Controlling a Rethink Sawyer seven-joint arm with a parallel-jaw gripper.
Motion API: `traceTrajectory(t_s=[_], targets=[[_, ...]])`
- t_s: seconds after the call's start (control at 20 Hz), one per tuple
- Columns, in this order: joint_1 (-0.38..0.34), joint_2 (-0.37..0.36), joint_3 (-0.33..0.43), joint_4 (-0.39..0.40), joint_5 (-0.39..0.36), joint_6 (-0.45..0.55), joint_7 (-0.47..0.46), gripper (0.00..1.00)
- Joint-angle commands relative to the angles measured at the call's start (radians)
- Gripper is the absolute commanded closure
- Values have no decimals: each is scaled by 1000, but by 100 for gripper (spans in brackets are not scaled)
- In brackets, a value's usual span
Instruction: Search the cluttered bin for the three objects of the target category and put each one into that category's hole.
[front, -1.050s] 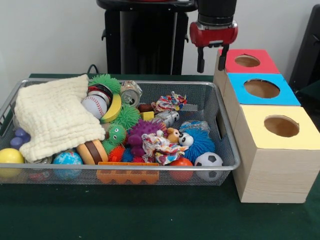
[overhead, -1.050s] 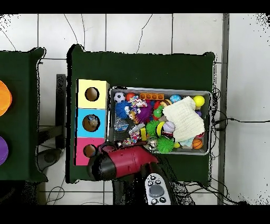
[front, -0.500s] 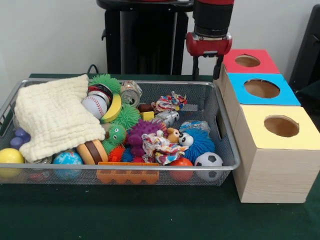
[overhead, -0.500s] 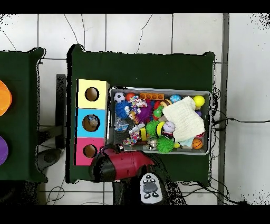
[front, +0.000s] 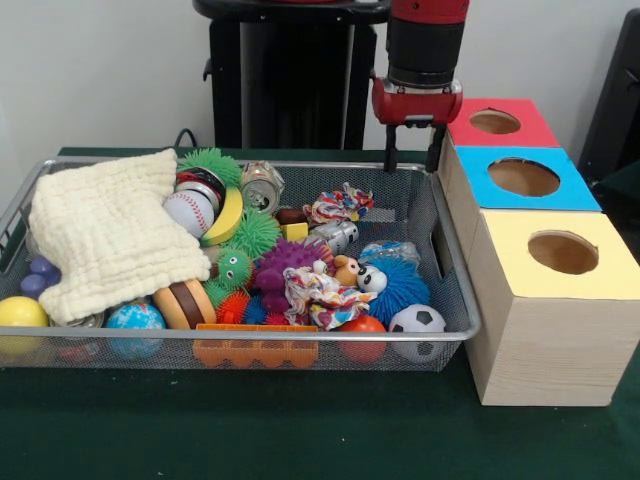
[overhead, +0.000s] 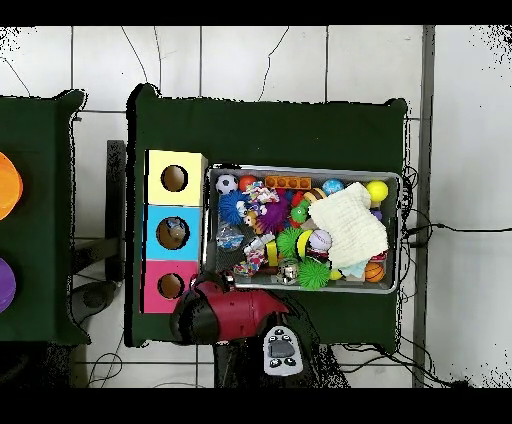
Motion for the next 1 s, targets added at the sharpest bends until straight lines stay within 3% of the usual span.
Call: traceTrajectory(t_s=[0.05,0.25,0.55,0.65,0.9,1.0], targets=[[-2,21,-3,-3,59,-11,212,0],[-43,15,23,46,30,9,179,0],[-57,111,-6,58,-26,-91,164,0],[-61,135,-10,42,-38,-119,155,0],[-72,256,11,-116,-29,-120,104,0],[-66,269,9,-143,-15,-109,100,0]])
